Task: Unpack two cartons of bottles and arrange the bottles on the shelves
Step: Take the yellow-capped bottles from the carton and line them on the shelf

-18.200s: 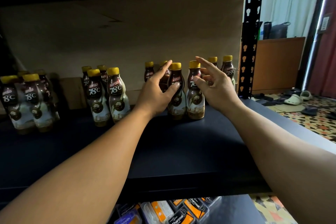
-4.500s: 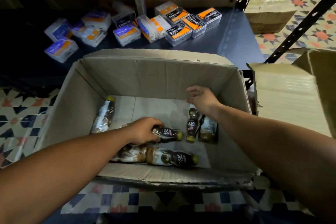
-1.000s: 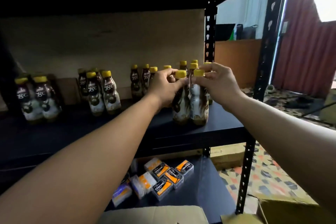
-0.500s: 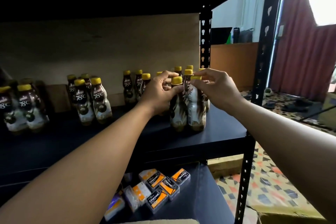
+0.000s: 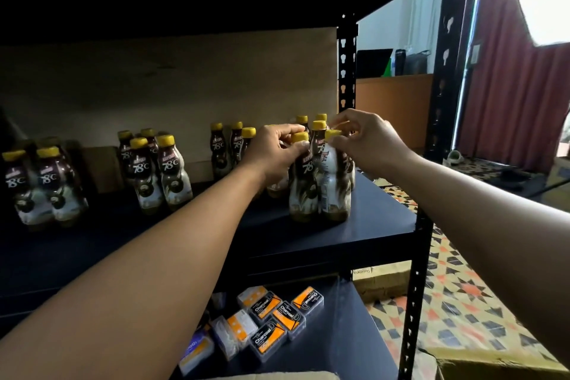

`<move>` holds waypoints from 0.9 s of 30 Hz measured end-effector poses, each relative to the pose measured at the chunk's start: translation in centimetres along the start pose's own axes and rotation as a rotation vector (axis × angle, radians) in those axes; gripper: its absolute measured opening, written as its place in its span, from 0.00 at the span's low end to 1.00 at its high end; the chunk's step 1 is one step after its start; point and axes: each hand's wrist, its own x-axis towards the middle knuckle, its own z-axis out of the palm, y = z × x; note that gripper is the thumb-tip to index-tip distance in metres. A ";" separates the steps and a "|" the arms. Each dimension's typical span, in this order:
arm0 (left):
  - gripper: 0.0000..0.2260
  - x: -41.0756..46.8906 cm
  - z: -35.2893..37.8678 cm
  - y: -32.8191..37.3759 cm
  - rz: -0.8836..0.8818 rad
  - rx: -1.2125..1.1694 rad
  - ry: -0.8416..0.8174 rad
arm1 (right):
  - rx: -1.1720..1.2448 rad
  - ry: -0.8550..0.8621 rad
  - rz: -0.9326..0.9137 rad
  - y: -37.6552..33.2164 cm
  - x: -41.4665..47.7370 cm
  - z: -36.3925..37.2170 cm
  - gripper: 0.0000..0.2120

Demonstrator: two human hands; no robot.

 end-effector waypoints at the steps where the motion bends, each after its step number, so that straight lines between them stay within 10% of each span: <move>1: 0.17 0.0 0.0 0.1 -0.003 0.001 -0.009 | -0.025 0.000 -0.009 0.0 0.0 0.0 0.16; 27: 0.17 0.7 0.0 0.0 -0.003 -0.041 -0.077 | 0.024 0.113 0.038 0.4 0.1 1.3 0.17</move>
